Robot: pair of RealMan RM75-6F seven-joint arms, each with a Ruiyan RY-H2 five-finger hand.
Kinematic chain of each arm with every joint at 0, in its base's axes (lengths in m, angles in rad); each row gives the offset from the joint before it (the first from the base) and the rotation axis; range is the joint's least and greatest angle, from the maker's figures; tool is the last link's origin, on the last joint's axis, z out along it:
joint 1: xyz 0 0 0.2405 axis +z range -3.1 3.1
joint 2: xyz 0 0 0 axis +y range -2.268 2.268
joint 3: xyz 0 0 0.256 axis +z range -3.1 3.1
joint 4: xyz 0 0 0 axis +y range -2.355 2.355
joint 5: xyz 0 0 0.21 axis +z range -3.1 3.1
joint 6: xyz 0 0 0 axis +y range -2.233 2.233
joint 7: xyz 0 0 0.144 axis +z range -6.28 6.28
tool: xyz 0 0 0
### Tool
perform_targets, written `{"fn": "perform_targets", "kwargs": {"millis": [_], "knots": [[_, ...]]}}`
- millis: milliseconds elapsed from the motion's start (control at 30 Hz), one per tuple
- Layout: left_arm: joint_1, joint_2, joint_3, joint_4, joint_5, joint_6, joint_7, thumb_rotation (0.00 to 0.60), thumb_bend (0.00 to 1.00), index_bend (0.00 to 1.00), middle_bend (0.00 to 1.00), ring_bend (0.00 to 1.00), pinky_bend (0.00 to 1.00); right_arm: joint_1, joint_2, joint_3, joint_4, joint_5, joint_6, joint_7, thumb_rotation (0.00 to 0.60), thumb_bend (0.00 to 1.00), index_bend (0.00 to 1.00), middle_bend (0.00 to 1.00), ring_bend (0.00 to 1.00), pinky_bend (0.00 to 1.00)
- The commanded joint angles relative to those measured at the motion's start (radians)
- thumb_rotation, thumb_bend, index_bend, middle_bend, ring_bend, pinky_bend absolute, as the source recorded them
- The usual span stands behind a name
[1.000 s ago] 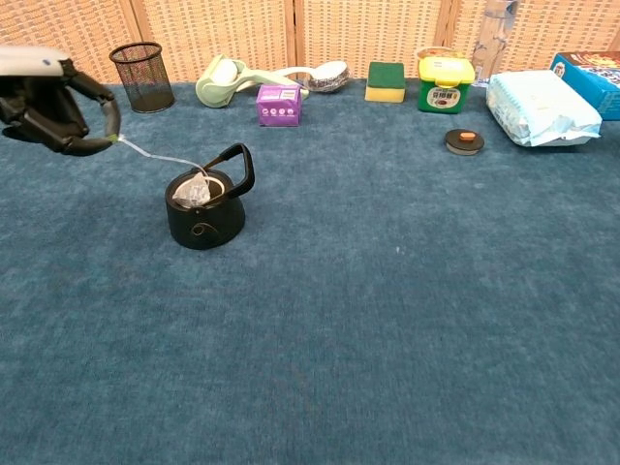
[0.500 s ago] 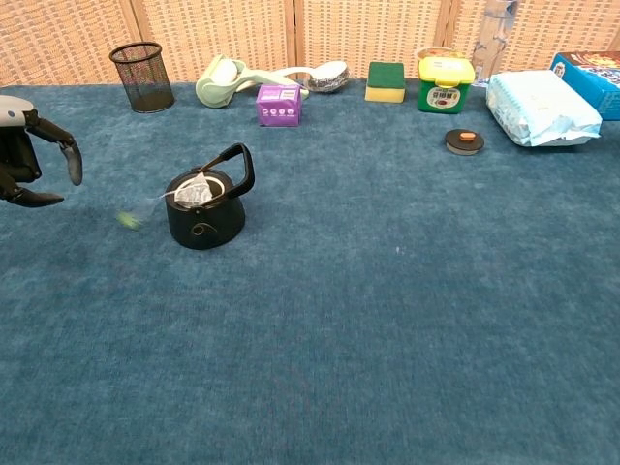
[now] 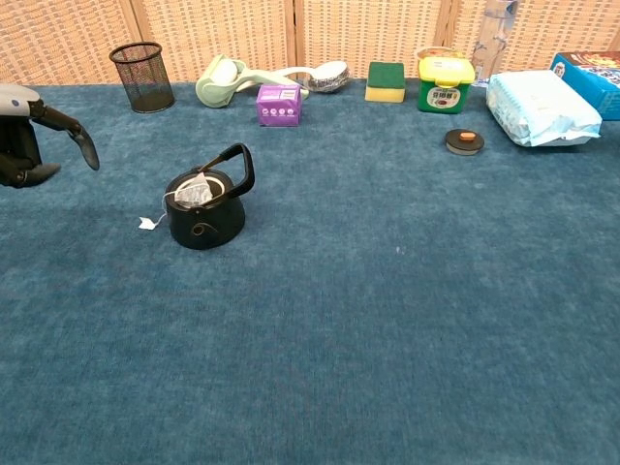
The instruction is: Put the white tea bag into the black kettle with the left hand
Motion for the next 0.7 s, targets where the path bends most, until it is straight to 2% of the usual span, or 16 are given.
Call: {"fn": "perform_targets", "kwargs": {"millis": [33, 200, 333, 467, 600, 700], "knots": [[-0.061, 0.078, 0.007, -0.048, -0.011, -0.112, 0.023, 0.600, 0.89, 0.23, 1.00, 0.97, 0.93, -0.002, 0.001, 0.000, 0.000, -0.002, 0.005, 0.004, 0.600, 0.10, 0.29, 0.39, 0.32, 0.38], [-0.136, 0.139, 0.013, -0.088, -0.060, -0.232, 0.030, 0.600, 1.00, 0.17, 1.00, 0.99, 0.95, -0.009, 0.002, -0.002, 0.001, 0.000, 0.009, 0.014, 0.600, 0.10, 0.30, 0.42, 0.33, 0.39], [-0.195, 0.156, 0.023, -0.088, -0.110, -0.298, 0.026, 0.600, 1.00, 0.14, 1.00, 1.00, 0.95, -0.014, 0.003, -0.007, 0.005, 0.000, 0.009, 0.025, 0.600, 0.10, 0.31, 0.46, 0.33, 0.39], [-0.228, 0.150, 0.040, -0.081, -0.142, -0.315, 0.031, 0.600, 1.00, 0.11, 1.00, 1.00, 0.95, -0.017, 0.003, -0.007, 0.011, 0.002, 0.008, 0.034, 0.600, 0.10, 0.32, 0.47, 0.33, 0.39], [-0.272, 0.130, 0.062, -0.059, -0.184, -0.347, 0.031, 0.600, 1.00, 0.01, 1.00, 1.00, 0.95, -0.020, 0.005, -0.008, 0.017, 0.005, 0.007, 0.046, 0.600, 0.10, 0.34, 0.49, 0.33, 0.39], [-0.308, 0.107, 0.076, -0.028, -0.213, -0.375, 0.021, 0.600, 1.00, 0.00, 1.00, 1.00, 0.95, -0.023, 0.008, -0.008, 0.020, 0.007, 0.006, 0.056, 0.600, 0.10, 0.35, 0.49, 0.33, 0.40]]}}
